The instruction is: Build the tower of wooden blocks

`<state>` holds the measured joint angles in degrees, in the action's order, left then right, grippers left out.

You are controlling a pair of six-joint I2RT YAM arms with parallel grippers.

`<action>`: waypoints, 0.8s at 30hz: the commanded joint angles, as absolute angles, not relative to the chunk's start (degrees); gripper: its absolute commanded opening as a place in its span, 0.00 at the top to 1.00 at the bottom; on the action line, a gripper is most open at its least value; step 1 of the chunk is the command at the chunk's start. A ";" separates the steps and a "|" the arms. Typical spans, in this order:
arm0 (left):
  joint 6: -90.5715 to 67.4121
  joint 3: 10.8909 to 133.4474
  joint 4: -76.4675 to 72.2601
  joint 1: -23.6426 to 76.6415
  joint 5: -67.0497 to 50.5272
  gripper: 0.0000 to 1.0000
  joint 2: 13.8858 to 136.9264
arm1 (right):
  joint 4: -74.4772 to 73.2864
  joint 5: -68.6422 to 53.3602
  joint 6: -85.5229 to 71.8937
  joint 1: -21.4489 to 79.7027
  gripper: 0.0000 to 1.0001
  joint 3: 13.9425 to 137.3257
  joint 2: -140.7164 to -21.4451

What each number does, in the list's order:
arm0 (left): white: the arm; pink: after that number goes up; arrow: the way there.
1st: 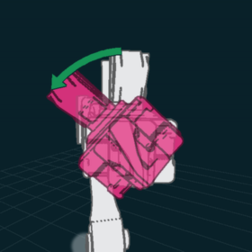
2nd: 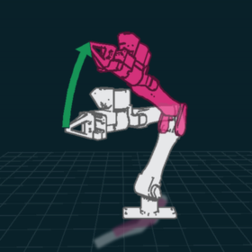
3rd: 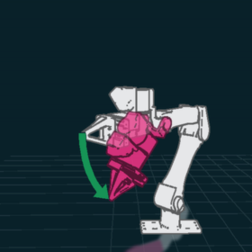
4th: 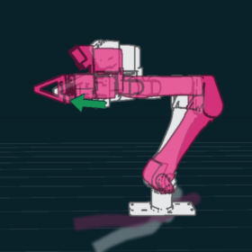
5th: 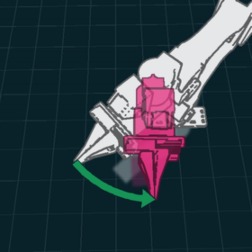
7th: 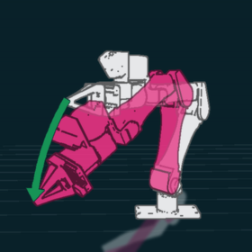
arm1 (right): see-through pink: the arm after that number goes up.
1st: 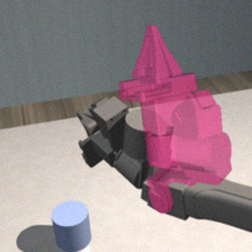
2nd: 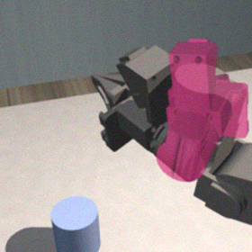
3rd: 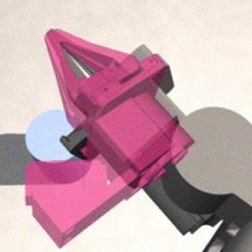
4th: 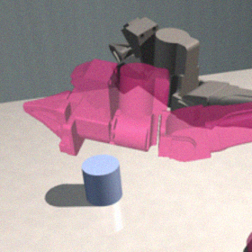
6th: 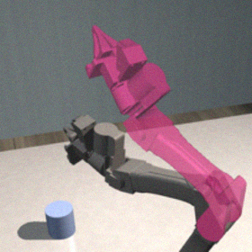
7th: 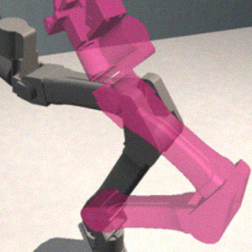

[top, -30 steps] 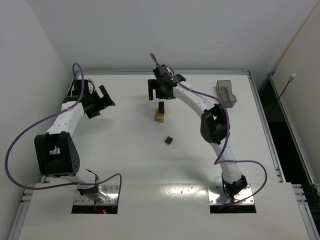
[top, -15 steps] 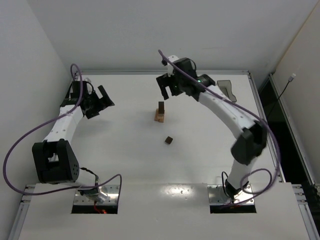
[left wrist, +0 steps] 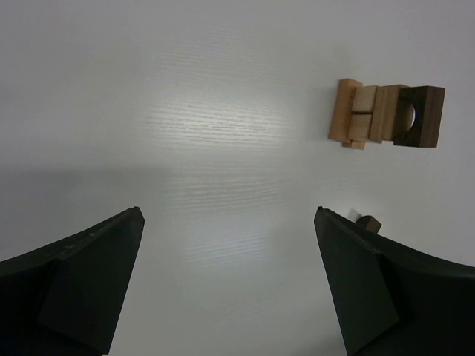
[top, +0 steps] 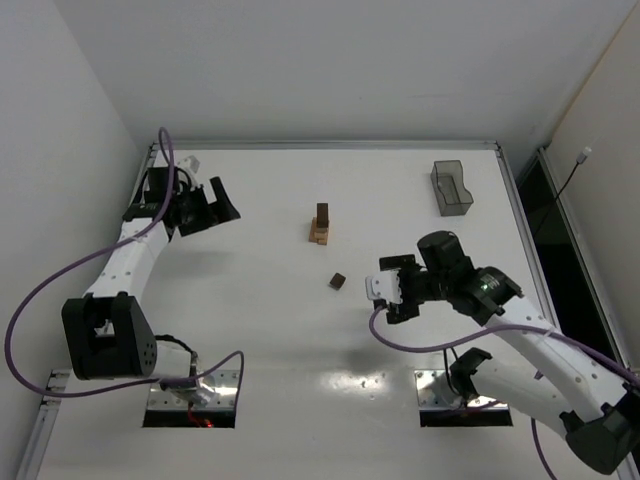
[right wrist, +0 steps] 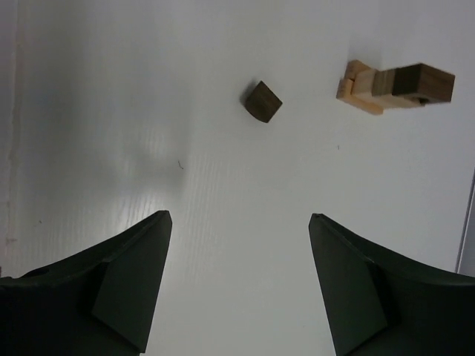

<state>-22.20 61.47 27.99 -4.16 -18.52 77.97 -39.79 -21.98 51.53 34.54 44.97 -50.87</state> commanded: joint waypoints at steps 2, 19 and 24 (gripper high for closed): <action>-20.74 65.74 27.77 -3.43 -20.57 0.00 80.06 | -34.37 -28.48 61.63 35.07 0.31 46.04 -53.24; -1.61 55.82 26.37 17.98 -15.98 0.00 68.74 | -18.11 1.29 12.75 40.88 0.54 45.72 -65.96; 19.79 50.29 26.37 32.32 -14.61 0.00 64.61 | -21.52 14.58 10.90 34.03 0.53 40.26 -55.30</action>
<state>1.43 53.01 26.96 26.65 -13.61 67.09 -22.26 4.29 15.42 36.29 41.12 -60.82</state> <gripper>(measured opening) 0.997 0.469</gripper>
